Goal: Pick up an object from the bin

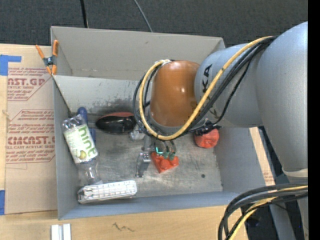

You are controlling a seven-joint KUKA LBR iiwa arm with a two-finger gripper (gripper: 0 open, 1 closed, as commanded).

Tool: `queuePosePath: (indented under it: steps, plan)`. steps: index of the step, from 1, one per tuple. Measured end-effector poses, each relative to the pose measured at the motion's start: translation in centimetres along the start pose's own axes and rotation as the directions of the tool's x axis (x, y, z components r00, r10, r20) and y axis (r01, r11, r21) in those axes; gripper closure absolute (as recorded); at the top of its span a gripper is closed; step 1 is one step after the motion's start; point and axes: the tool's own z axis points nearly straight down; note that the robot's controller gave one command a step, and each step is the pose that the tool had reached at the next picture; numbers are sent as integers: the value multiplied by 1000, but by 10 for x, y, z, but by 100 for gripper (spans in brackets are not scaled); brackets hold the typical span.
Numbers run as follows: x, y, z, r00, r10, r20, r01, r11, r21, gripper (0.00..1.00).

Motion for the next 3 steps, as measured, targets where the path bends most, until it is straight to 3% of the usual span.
queuePosePath:
  steps: [1, 2, 3]
  plan:
    - [-2, 0, -4, 1000, 1, 7, -1, 1000, -1, 0]
    - [21, -45, 44, 998, -68, 12, 68, 998, 0, 0]
    - [26, -69, 70, 996, -84, 0, 84, 996, 0, 0]
